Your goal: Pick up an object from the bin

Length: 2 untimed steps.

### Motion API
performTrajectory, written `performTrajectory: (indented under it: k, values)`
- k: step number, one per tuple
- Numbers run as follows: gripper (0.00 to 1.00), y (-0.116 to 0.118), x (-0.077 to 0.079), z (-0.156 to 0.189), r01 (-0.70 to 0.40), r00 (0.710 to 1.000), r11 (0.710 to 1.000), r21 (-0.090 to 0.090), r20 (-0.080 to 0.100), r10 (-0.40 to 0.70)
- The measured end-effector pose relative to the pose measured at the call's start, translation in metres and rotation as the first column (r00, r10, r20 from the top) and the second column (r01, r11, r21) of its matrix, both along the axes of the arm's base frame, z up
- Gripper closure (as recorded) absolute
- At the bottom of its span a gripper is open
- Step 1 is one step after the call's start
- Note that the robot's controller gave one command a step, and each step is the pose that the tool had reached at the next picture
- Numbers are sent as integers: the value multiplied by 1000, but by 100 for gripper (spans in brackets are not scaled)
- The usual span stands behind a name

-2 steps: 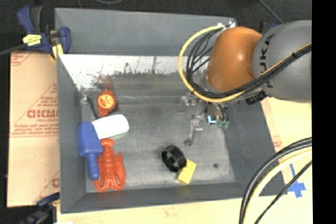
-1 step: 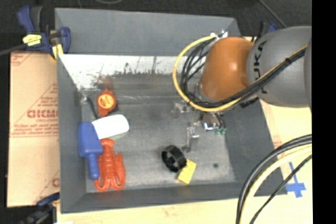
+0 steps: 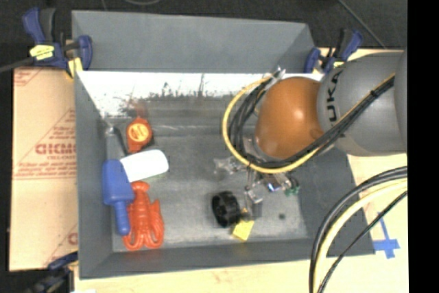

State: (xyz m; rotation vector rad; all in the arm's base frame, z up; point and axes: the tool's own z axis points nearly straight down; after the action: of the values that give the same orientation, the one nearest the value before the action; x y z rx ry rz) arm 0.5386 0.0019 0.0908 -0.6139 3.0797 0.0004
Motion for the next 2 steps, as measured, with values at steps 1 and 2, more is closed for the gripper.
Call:
performTrajectory:
  k: [1, 2]
  values:
    - [100, 5, -35, -18, -31, 999, 1000, -3, -8, 31]
    - [0, 5, -35, -18, -31, 999, 1000, -3, -7, 31]
